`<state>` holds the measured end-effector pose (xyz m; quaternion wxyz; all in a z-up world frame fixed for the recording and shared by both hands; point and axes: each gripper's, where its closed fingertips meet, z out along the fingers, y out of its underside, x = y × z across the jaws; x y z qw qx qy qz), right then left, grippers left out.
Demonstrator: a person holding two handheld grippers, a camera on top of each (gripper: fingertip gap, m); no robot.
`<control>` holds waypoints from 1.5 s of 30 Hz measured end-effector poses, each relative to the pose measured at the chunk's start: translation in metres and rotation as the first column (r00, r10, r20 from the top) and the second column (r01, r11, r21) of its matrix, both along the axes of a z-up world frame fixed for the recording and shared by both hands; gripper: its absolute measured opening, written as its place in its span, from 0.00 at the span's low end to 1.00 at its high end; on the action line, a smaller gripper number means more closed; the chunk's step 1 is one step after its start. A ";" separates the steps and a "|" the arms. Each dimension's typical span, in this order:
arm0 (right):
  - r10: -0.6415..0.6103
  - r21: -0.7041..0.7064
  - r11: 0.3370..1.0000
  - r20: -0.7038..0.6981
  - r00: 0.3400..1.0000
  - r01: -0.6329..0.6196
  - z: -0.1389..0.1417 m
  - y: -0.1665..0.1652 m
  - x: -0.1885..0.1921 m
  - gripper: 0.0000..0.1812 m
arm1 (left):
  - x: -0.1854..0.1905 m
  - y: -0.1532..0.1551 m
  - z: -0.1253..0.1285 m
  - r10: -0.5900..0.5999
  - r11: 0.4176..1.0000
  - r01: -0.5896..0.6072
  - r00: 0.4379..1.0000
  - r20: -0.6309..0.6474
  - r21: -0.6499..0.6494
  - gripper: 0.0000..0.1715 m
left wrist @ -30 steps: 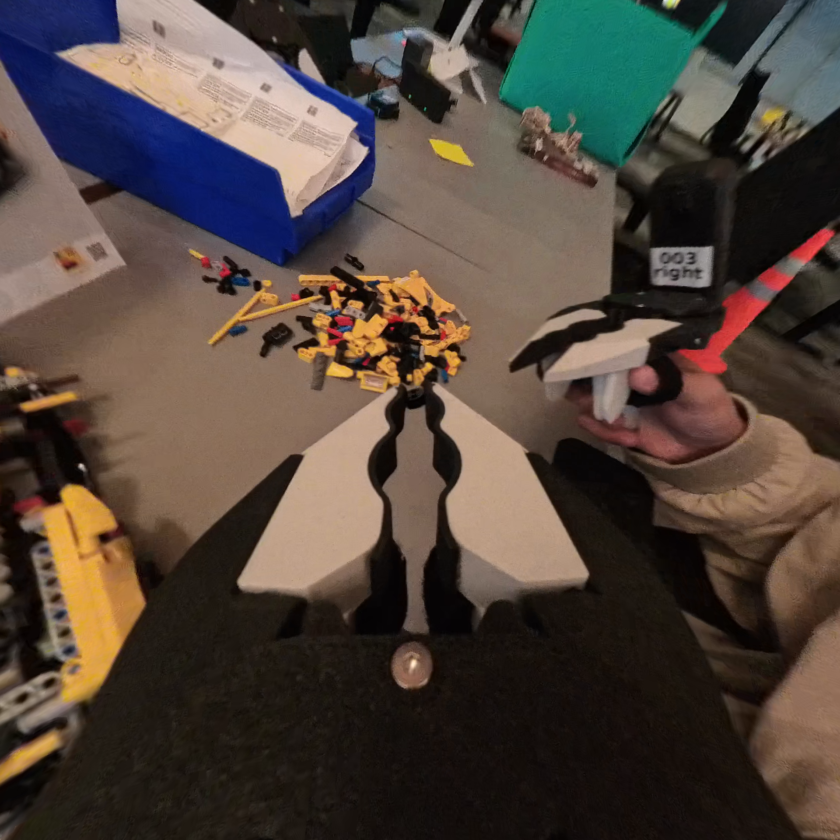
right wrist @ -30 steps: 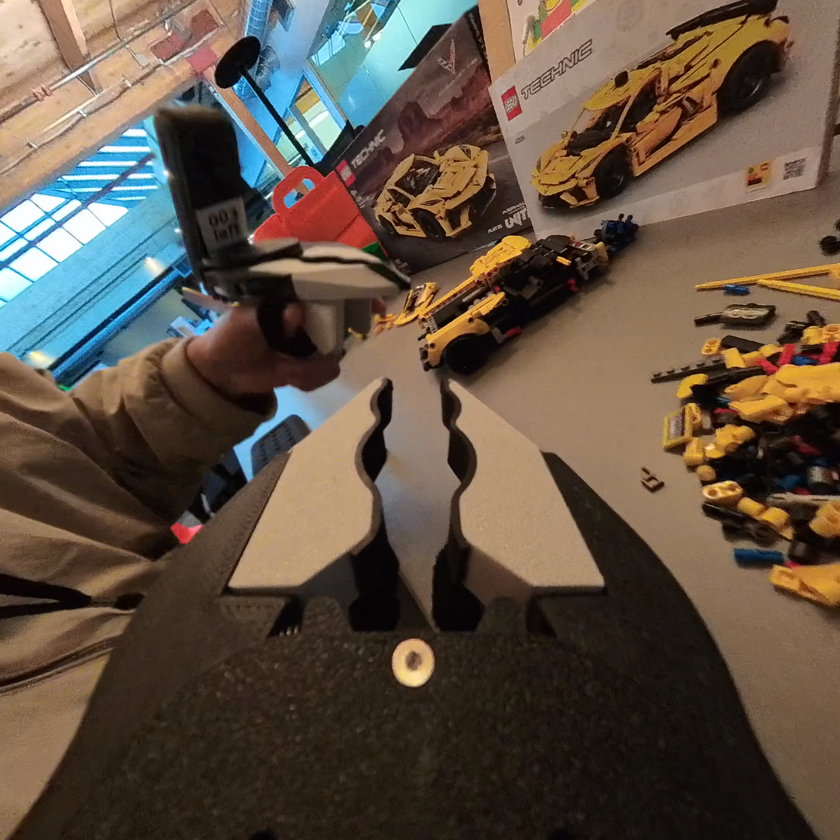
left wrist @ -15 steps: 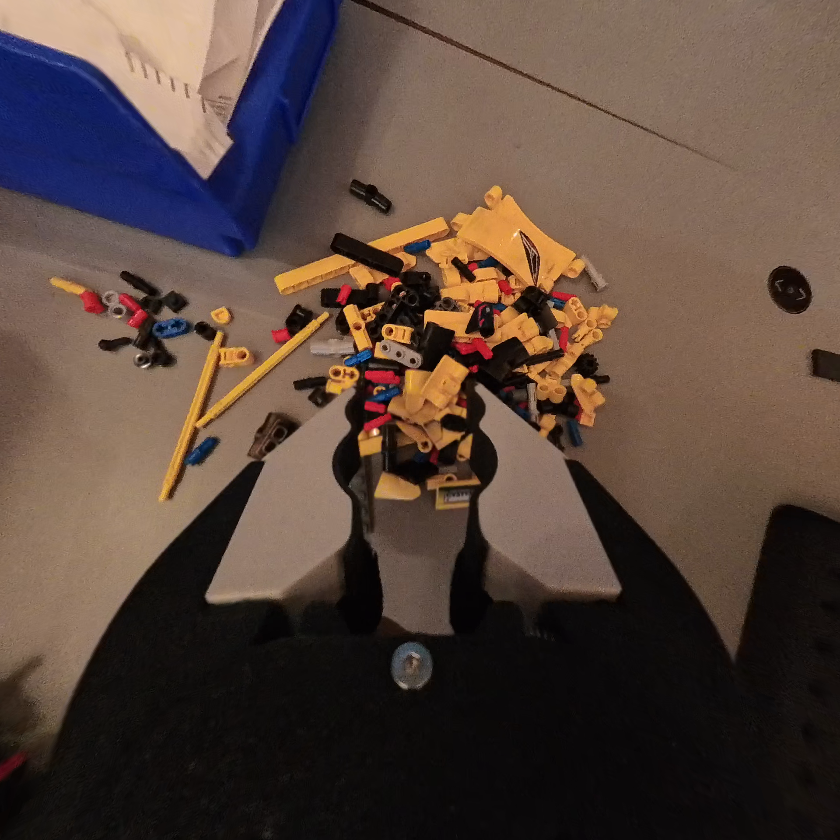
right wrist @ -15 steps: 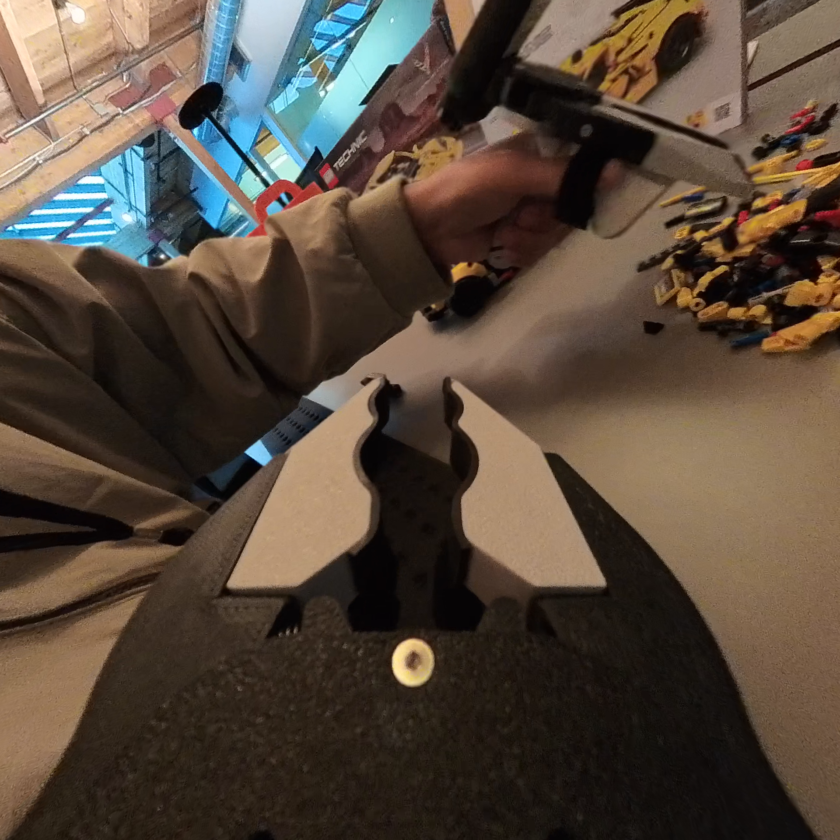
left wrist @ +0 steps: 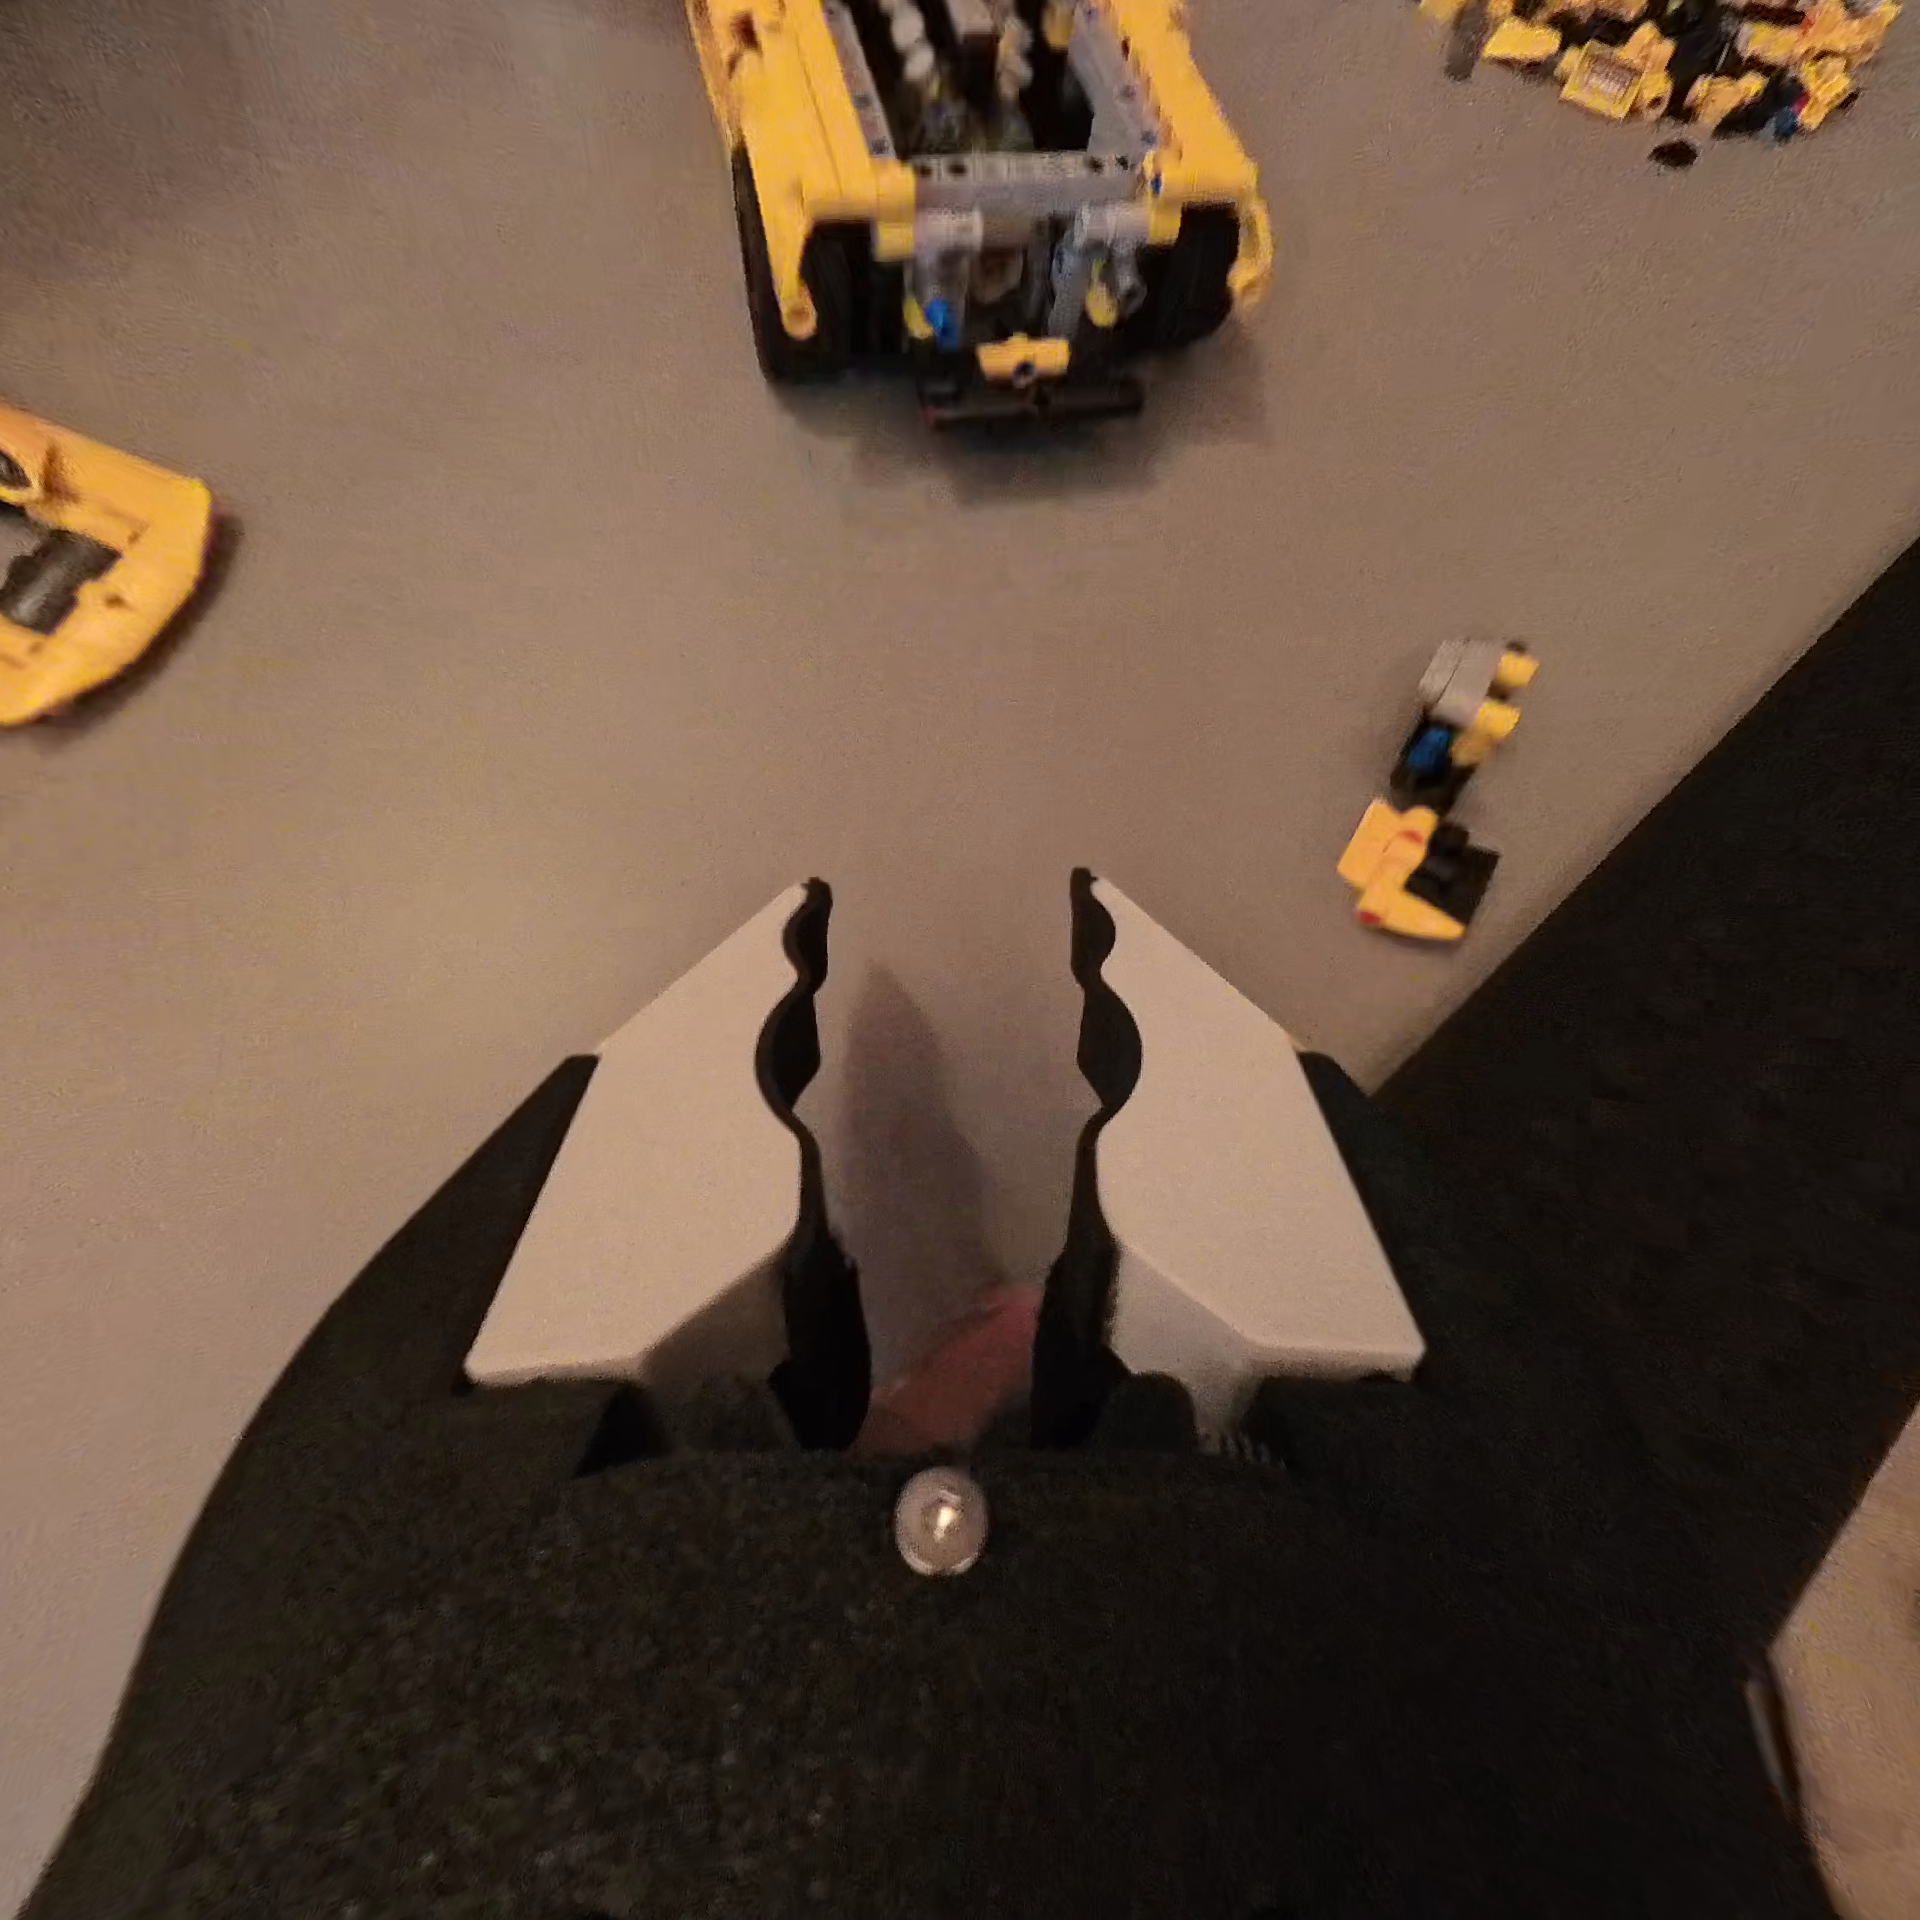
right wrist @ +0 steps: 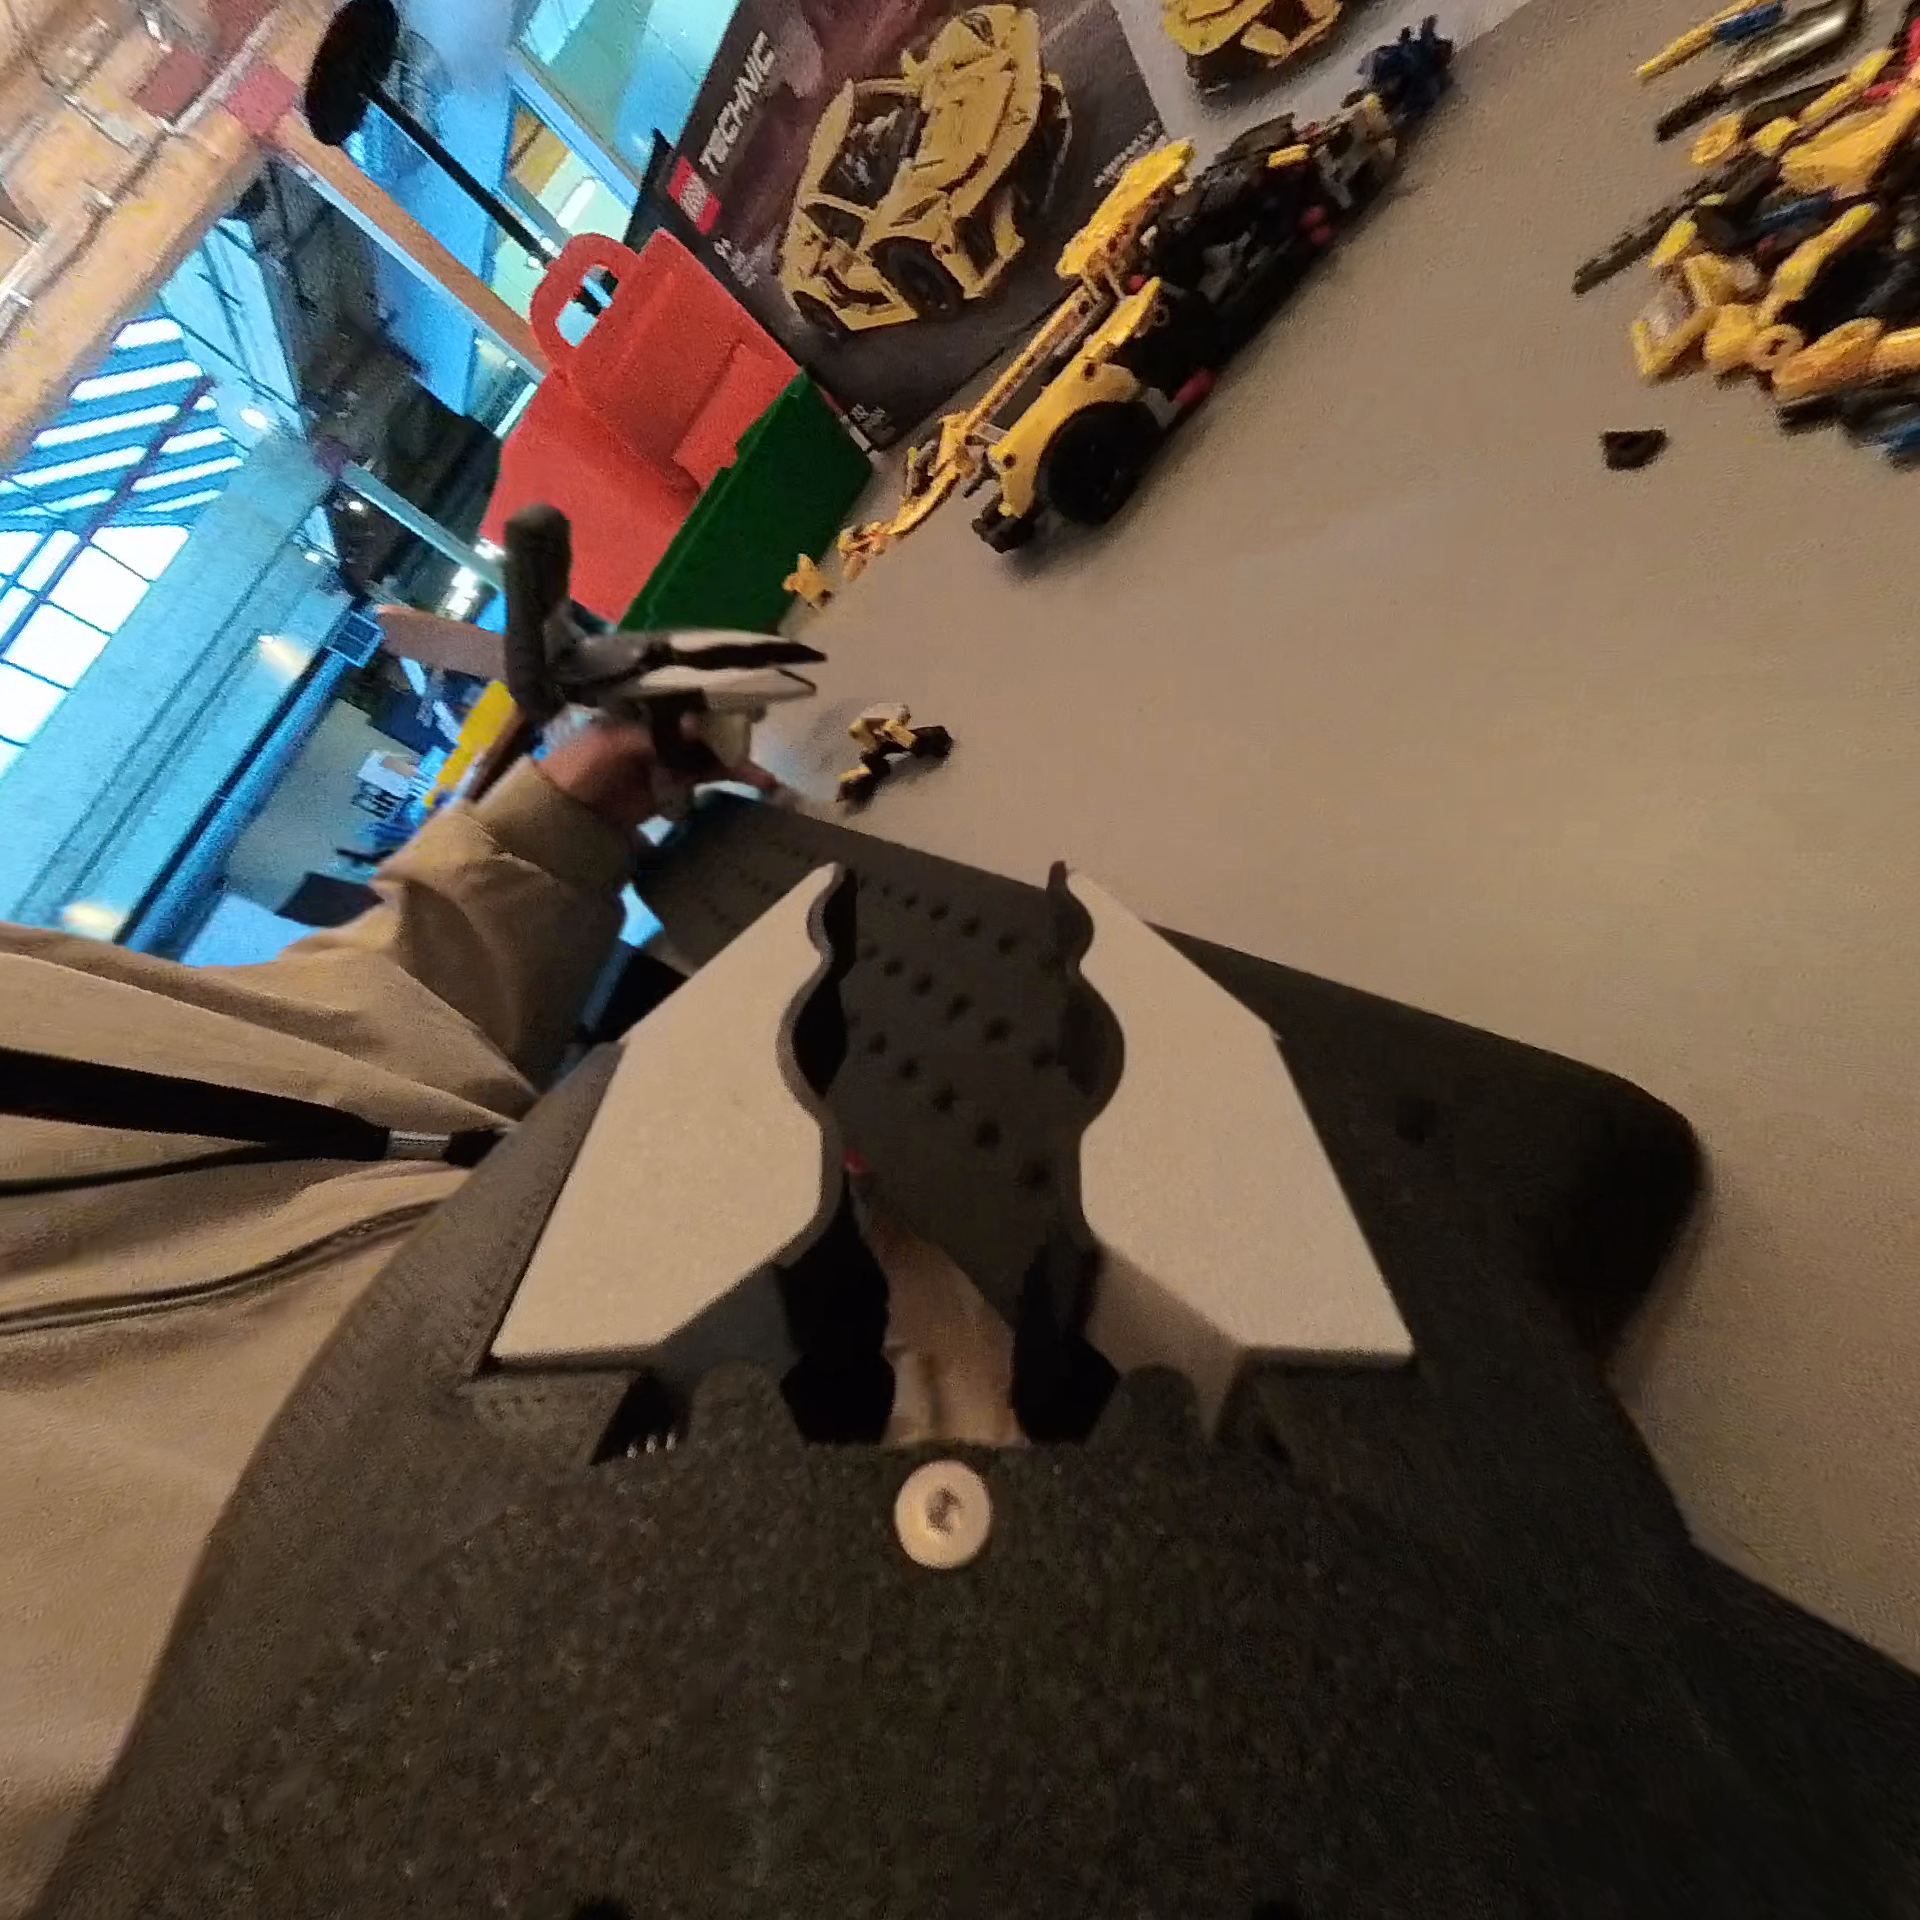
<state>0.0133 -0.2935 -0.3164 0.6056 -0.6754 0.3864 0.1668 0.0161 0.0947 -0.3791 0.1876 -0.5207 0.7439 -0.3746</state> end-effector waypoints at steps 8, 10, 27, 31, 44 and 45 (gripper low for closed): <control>-0.107 -0.077 0.990 0.102 0.989 0.115 0.014 0.018 0.025 0.17 | -0.039 0.009 0.008 0.158 0.982 -0.167 0.982 0.103 0.088 0.26; -0.064 -0.135 0.989 0.026 0.998 0.067 -0.003 0.023 0.025 0.17 | -0.052 0.007 0.009 0.198 0.975 -0.208 0.973 0.122 0.076 0.25; 0.745 -0.459 0.653 0.243 0.621 -0.603 -0.029 0.194 0.029 0.11 | 0.012 -0.140 -0.020 -0.414 0.910 0.415 0.909 -0.043 0.001 0.32; 0.838 -0.528 0.531 0.211 0.504 -0.662 -0.059 0.216 0.032 0.14 | 0.014 -0.146 -0.011 -0.473 0.881 0.472 0.881 0.033 0.038 0.12; 0.756 0.214 0.645 -0.040 0.654 -0.733 0.009 0.250 0.036 0.12 | 0.038 -0.132 0.072 -0.417 0.902 0.208 0.644 0.642 0.378 0.12; 0.772 0.227 0.627 -0.050 0.634 -0.745 0.010 0.249 0.034 0.11 | 0.038 -0.132 0.069 -0.431 0.895 0.218 0.643 0.633 0.389 0.12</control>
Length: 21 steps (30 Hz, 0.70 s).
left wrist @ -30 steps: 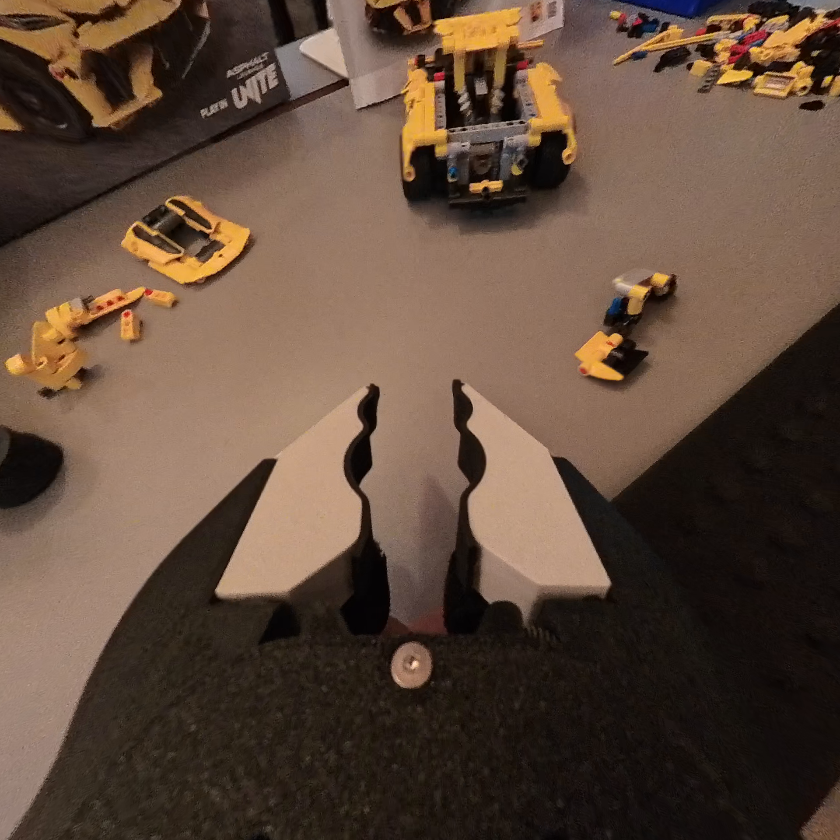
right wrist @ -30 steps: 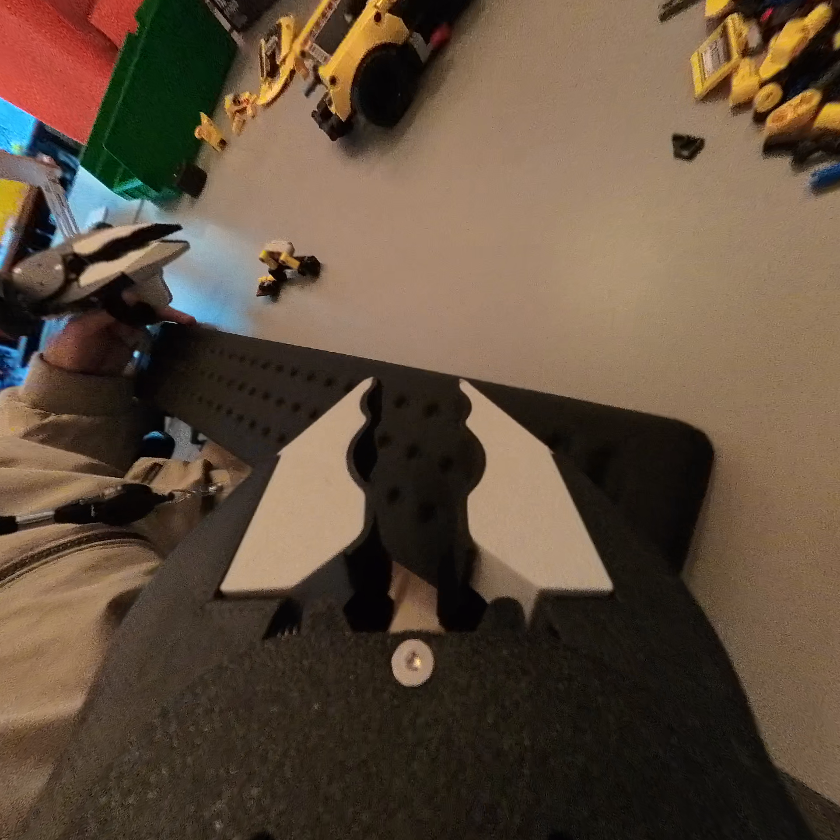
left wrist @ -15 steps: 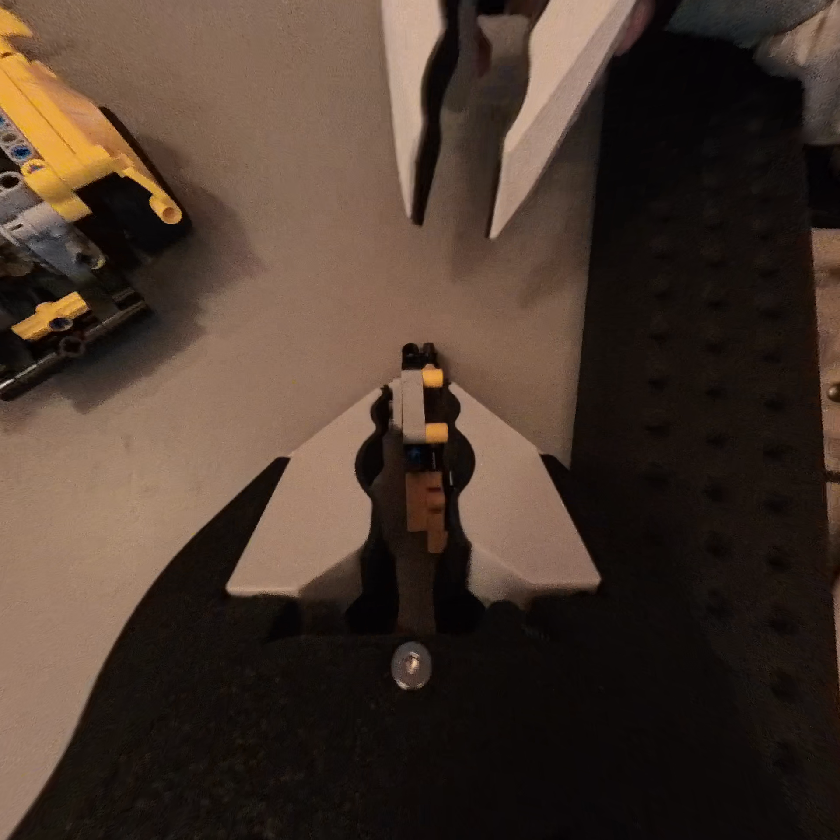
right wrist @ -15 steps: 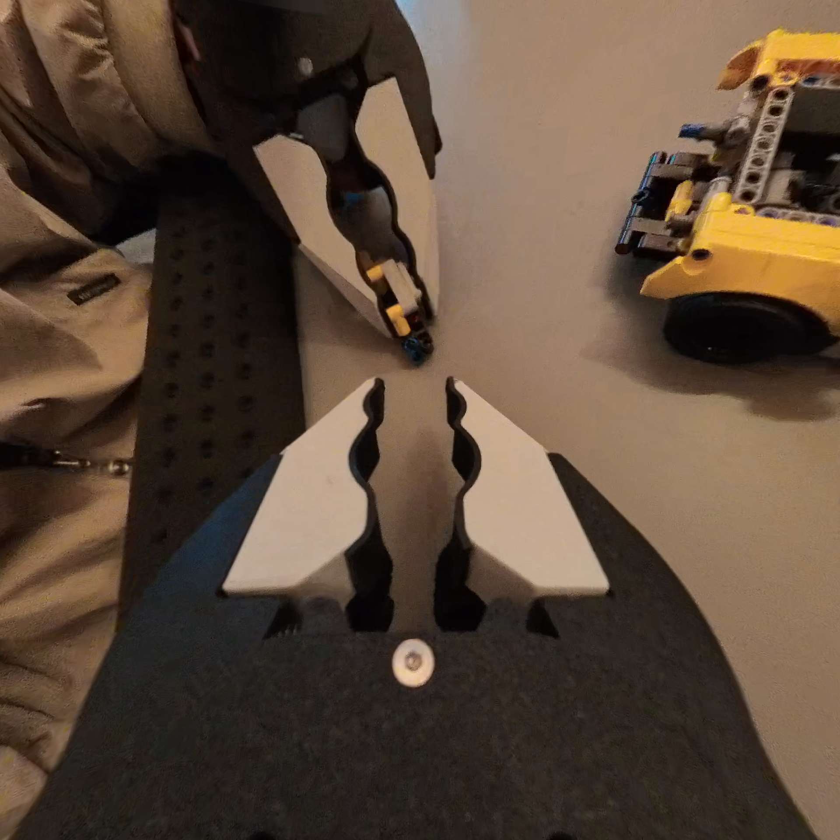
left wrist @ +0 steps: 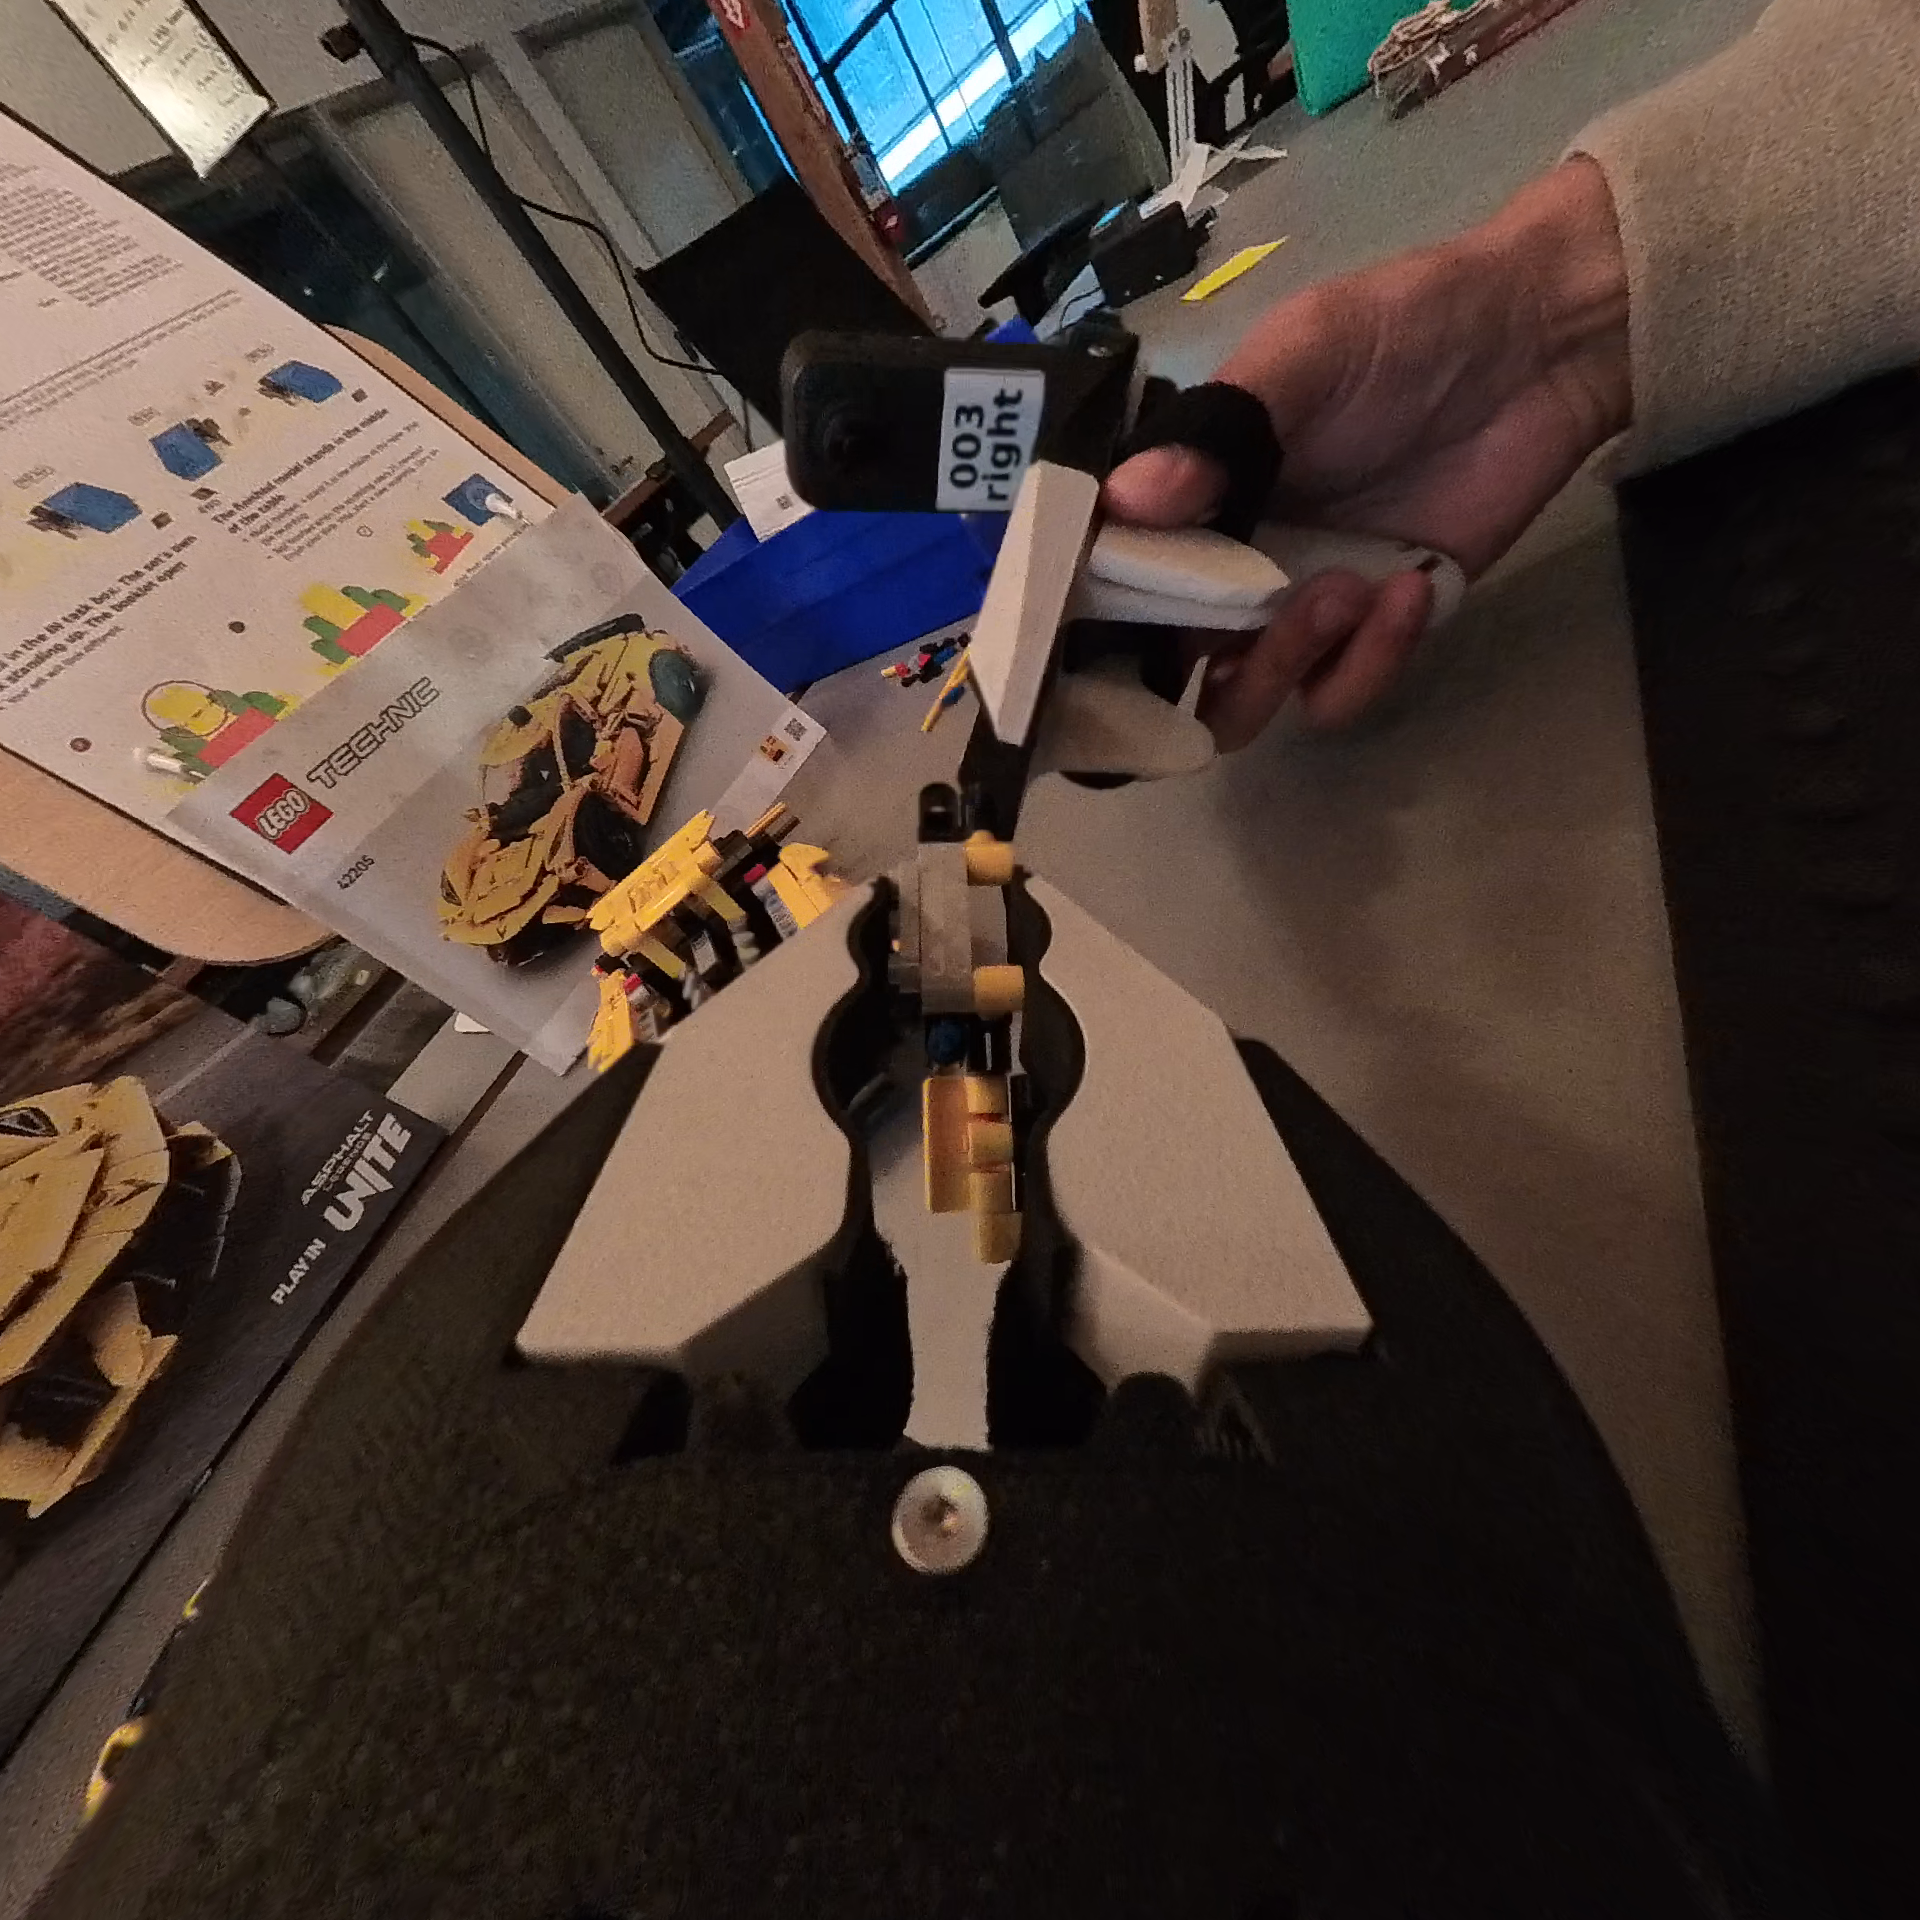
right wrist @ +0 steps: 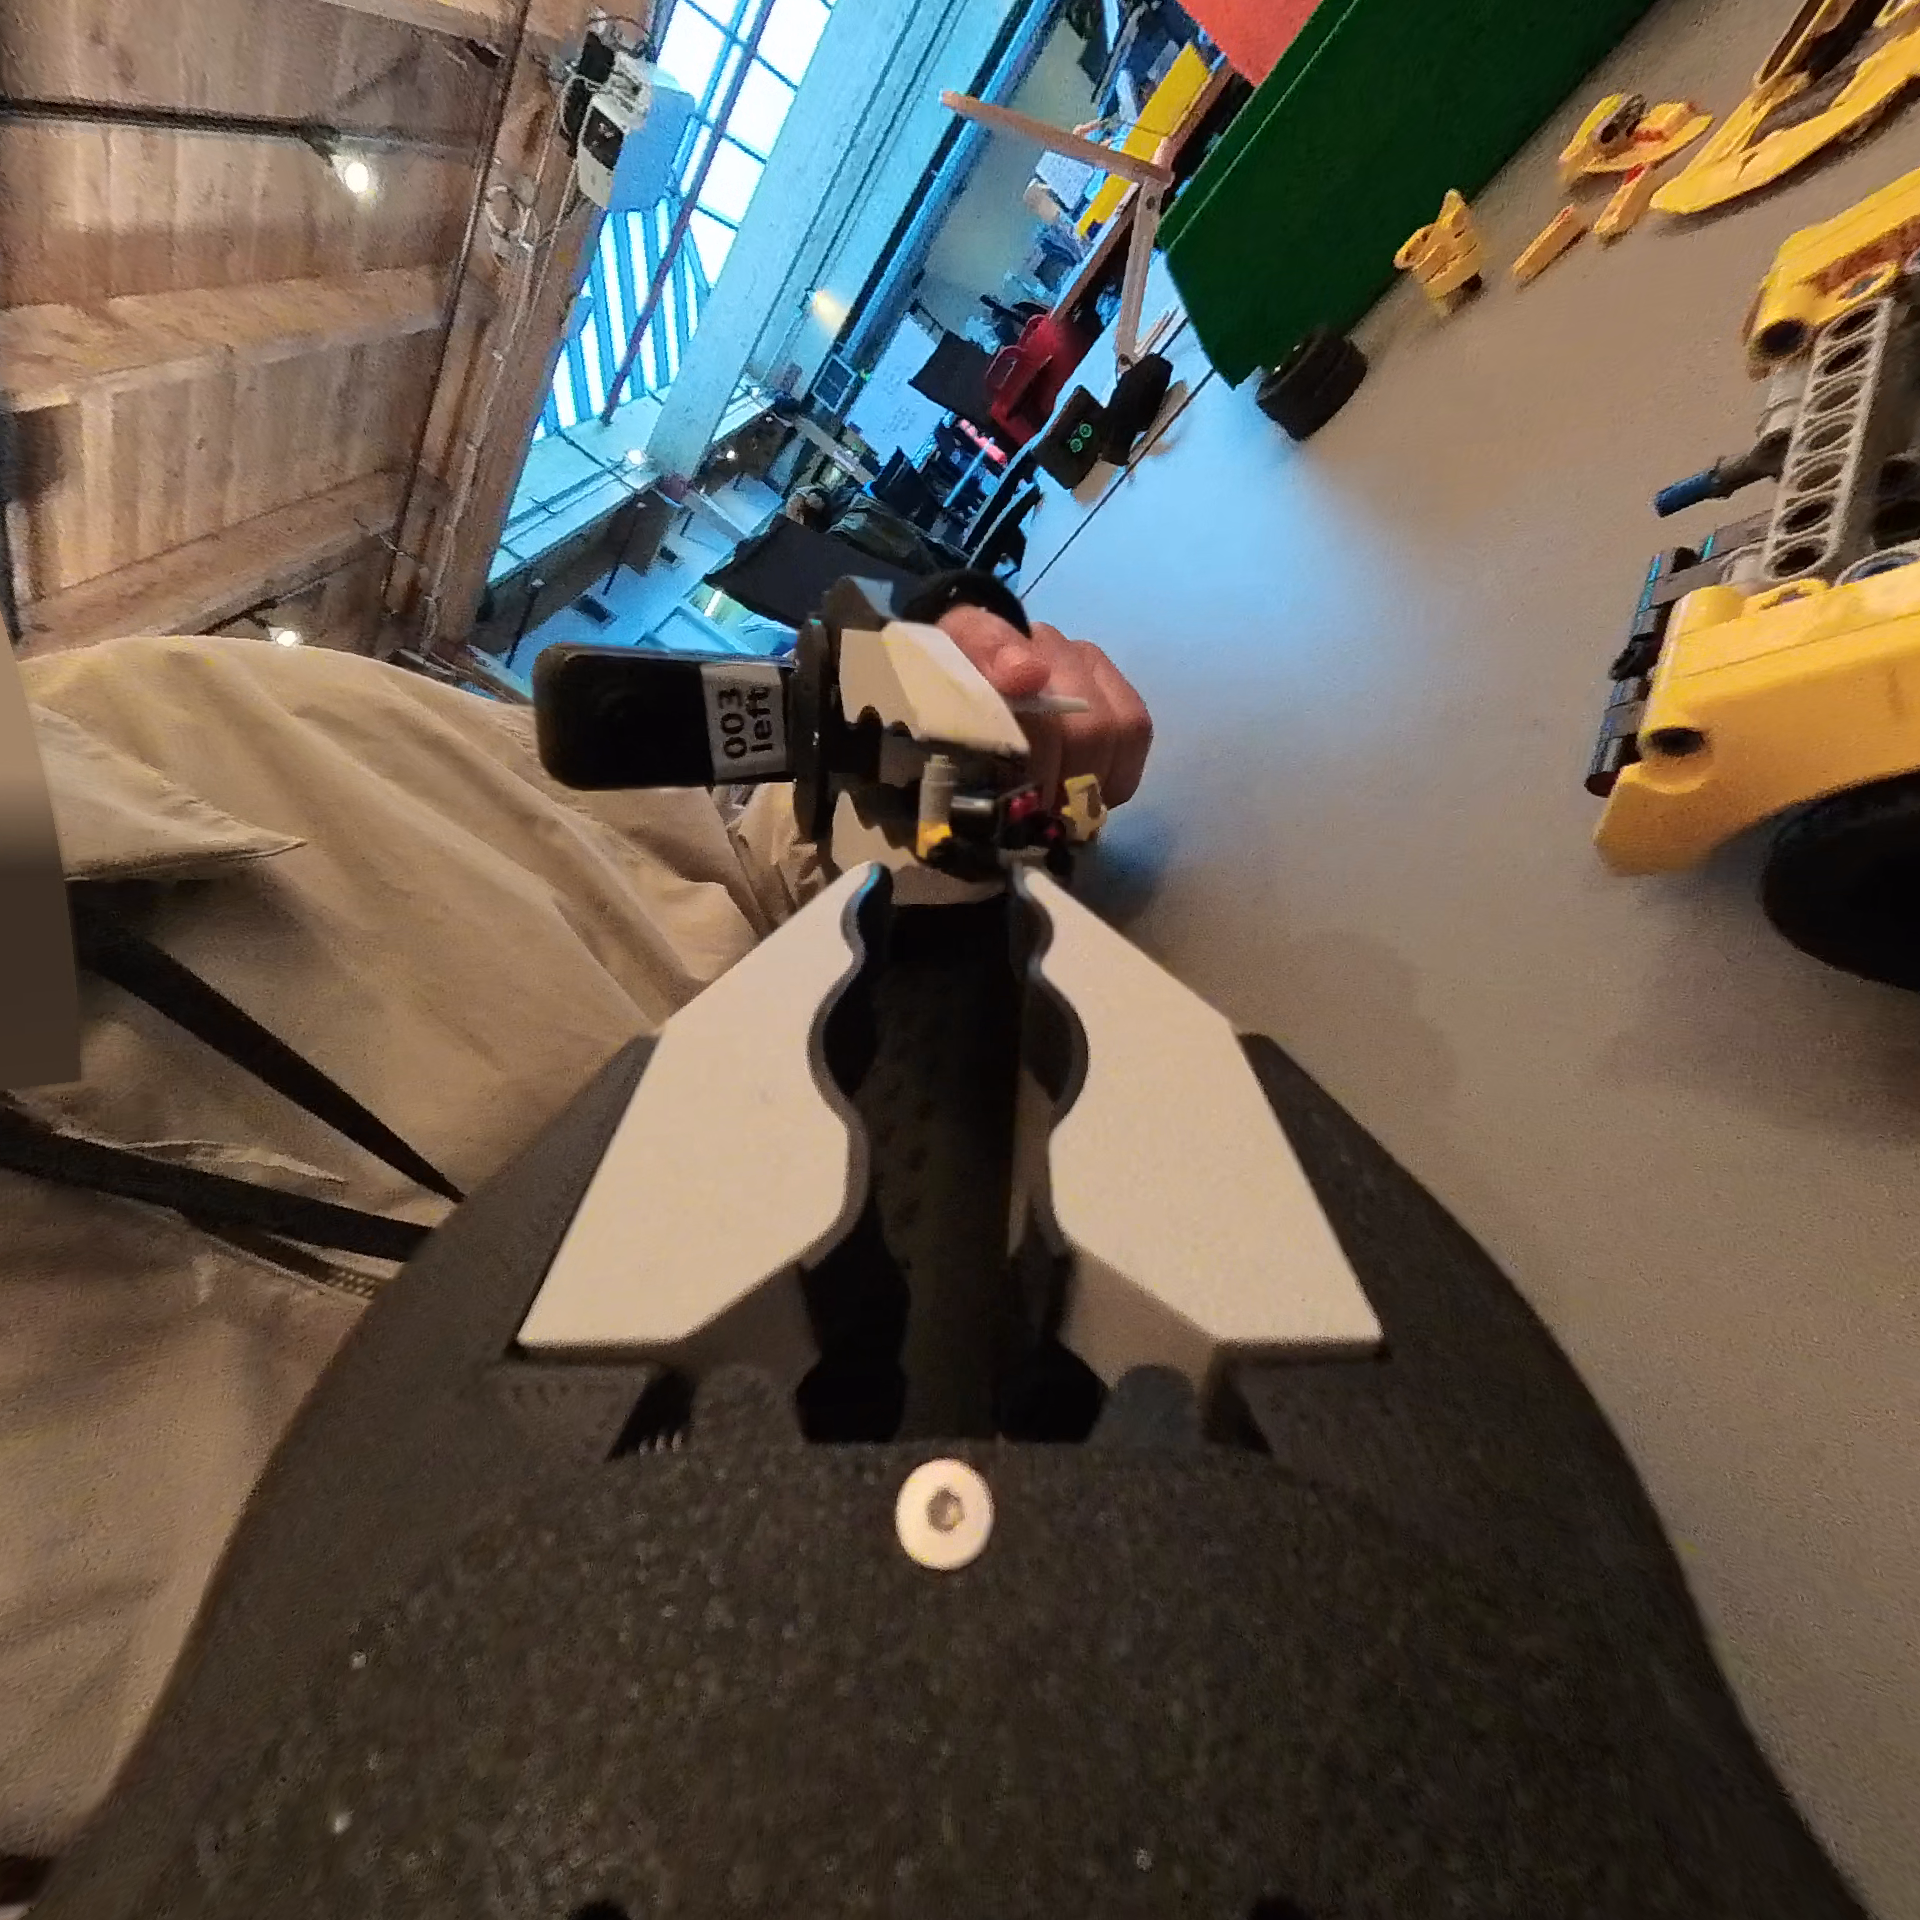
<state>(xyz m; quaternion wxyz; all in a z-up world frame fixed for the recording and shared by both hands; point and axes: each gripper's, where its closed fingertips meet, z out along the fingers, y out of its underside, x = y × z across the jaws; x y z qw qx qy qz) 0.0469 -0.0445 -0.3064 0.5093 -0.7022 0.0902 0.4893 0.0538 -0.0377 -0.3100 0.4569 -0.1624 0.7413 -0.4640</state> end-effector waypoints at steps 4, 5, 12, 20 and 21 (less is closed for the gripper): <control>0.026 0.005 1.000 -0.024 0.999 -0.026 0.001 -0.002 -0.003 0.10 | -0.003 -0.003 -0.004 -0.028 0.999 0.028 1.000 0.005 0.031 0.12; 0.029 -0.007 1.000 -0.033 0.999 -0.030 -0.001 -0.003 -0.004 0.07 | -0.004 -0.005 -0.004 -0.035 0.999 0.035 0.999 0.009 0.038 0.12; -0.018 -0.081 0.997 -0.014 1.000 0.016 -0.015 -0.004 0.006 0.05 | 0.004 -0.004 -0.015 0.041 0.989 -0.038 0.999 -0.017 0.142 0.12; -0.110 -0.050 0.991 0.224 0.968 0.124 -0.013 -0.002 0.015 0.01 | 0.013 0.003 -0.023 0.115 0.982 -0.101 0.990 -0.080 0.158 0.11; -0.110 -0.052 0.991 0.218 0.970 0.124 -0.014 -0.002 0.016 0.01 | 0.013 0.003 -0.023 0.117 0.981 -0.104 0.990 -0.074 0.165 0.11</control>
